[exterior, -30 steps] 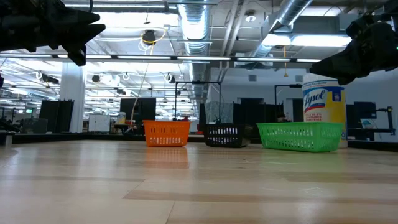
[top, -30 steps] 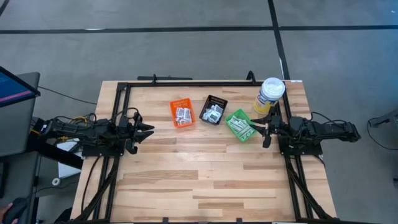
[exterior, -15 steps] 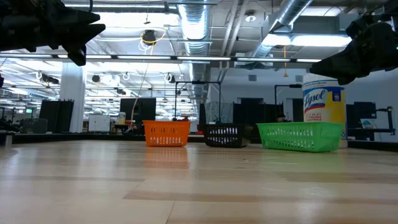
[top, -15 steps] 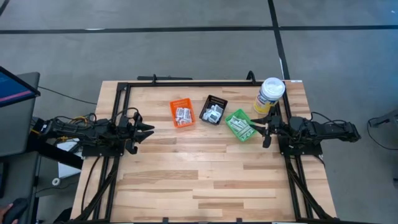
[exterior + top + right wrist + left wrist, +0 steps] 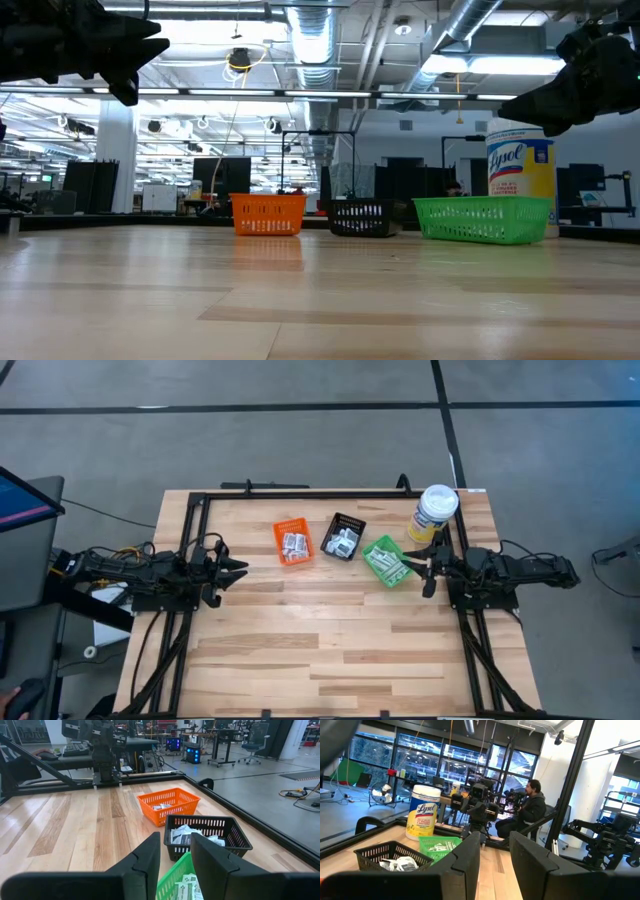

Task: Pick & Place First Aid Supplies
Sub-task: Return to Home Position

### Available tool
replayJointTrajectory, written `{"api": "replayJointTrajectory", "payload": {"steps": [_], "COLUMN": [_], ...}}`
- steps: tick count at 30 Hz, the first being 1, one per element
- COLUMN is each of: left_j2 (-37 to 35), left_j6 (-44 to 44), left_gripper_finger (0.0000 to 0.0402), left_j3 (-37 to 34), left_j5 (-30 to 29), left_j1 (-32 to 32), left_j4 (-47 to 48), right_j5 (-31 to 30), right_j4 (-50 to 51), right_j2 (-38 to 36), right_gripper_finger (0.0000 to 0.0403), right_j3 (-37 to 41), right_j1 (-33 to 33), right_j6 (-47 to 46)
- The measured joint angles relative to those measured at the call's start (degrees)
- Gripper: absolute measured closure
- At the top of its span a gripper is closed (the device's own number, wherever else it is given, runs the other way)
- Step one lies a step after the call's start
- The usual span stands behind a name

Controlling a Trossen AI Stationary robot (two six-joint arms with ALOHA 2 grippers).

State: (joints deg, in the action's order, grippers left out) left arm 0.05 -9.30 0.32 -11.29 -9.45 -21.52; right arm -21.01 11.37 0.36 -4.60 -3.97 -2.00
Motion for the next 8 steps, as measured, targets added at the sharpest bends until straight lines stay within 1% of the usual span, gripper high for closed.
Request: {"api": "replayJointTrajectory", "payload": {"steps": [8], "left_j2": [0.00], "left_j6": [0.01], "left_gripper_finger": [0.0296], "left_j3": [0.00], "left_j5": [-0.02], "left_j1": [-0.01], "left_j4": [0.00], "right_j5": [0.00], "right_j4": [0.00], "right_j2": [-0.02], "right_gripper_finger": [0.0301], "right_j3": [0.00], "right_j1": [0.00], "right_j6": [0.00]}}
